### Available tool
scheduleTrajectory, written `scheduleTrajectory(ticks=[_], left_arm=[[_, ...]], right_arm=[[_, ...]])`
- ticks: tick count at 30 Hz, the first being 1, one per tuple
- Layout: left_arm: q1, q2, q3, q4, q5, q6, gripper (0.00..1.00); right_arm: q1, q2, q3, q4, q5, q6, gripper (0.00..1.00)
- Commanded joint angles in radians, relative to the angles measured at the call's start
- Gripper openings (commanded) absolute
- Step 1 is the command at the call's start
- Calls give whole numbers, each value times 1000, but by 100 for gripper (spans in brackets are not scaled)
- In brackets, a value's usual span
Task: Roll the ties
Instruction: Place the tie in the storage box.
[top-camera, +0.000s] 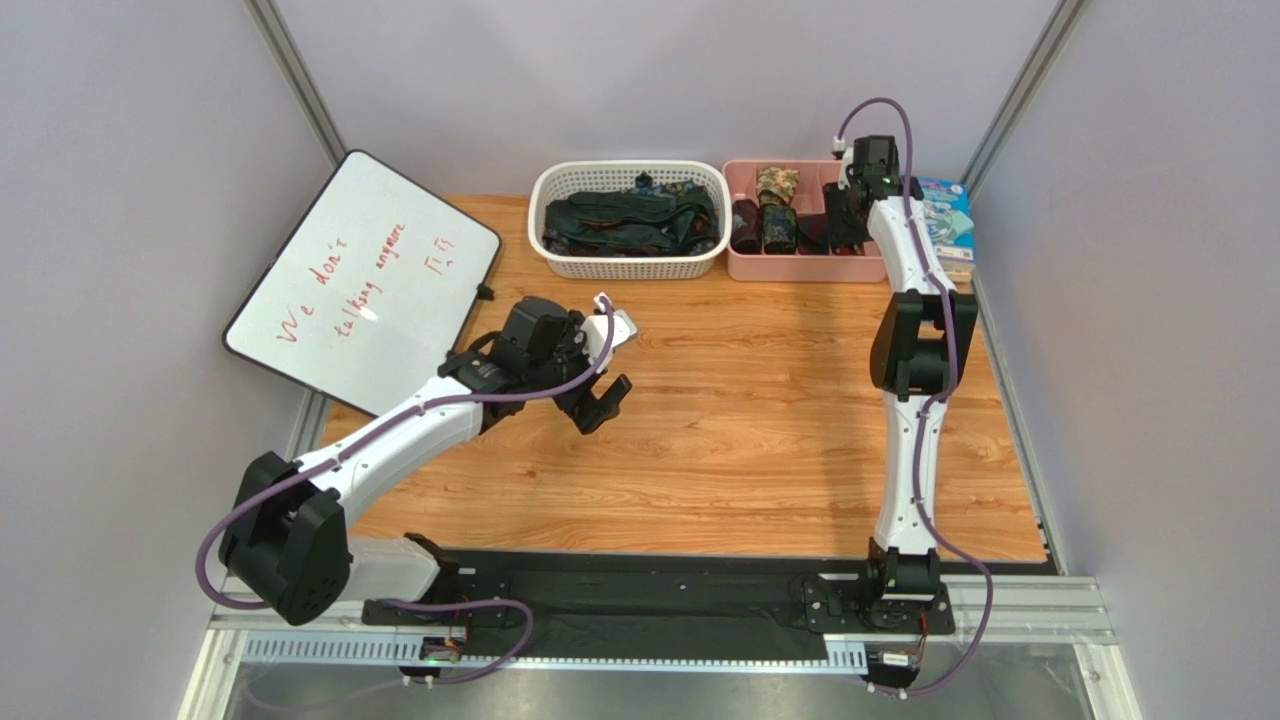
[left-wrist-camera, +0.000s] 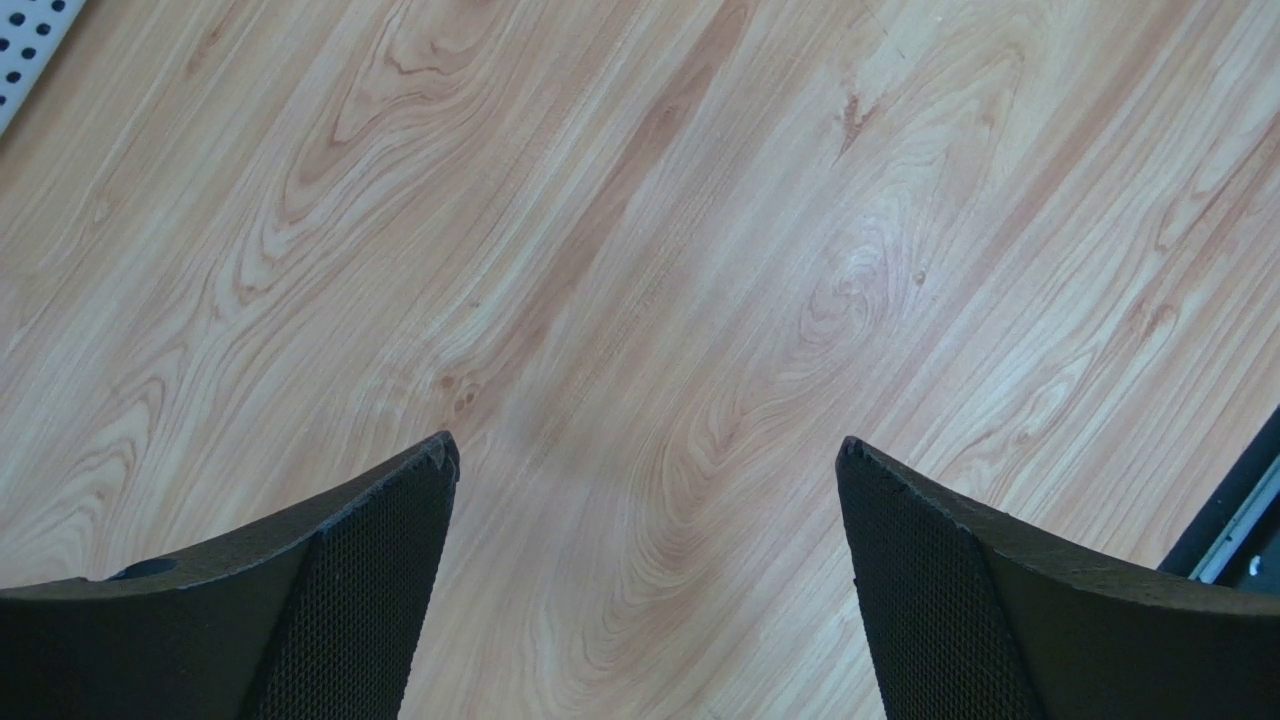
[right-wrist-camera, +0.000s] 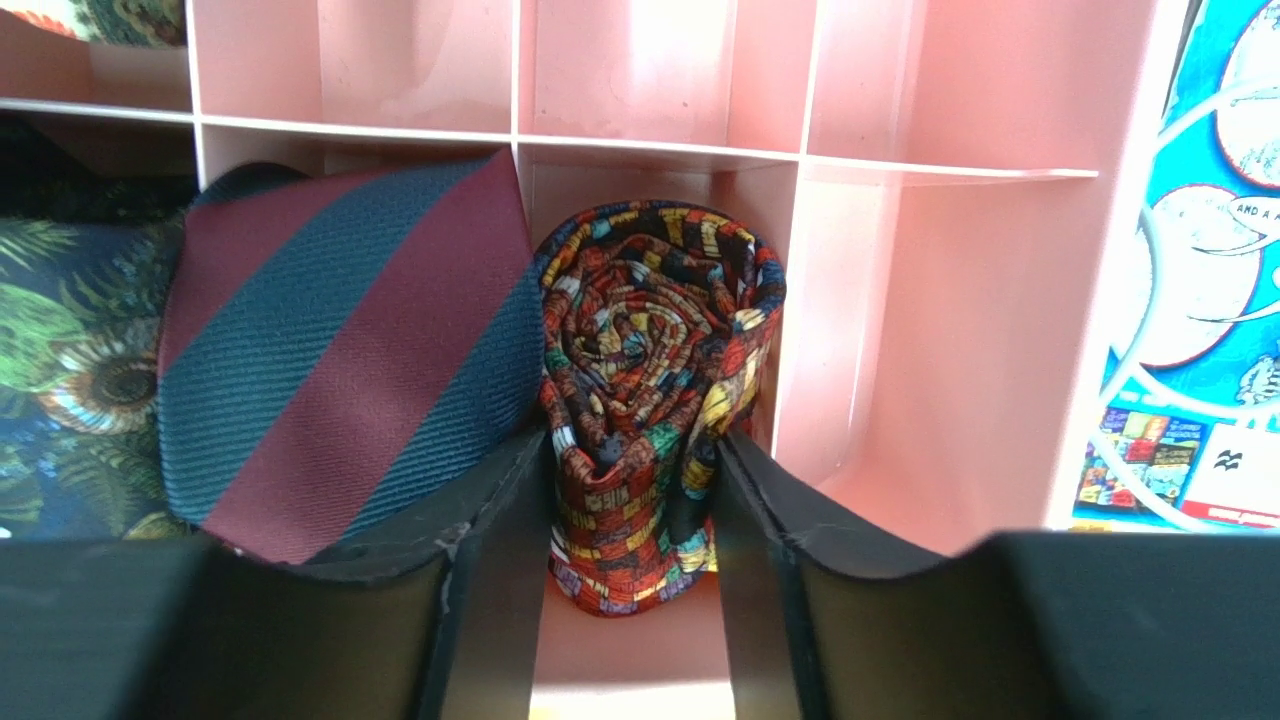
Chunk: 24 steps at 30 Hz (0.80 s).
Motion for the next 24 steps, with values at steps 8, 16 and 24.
scheduleTrajectory(ticks=[8, 16, 24], left_arm=[[46, 34, 60, 8, -16, -16, 99], [111, 57, 123, -2, 37, -49, 100], [112, 11, 89, -11, 16, -44, 99]], right_arm=[[10, -173, 35, 89, -15, 16, 60], [9, -327, -129, 87, -37, -19, 45], [6, -255, -171, -37, -31, 14, 20]])
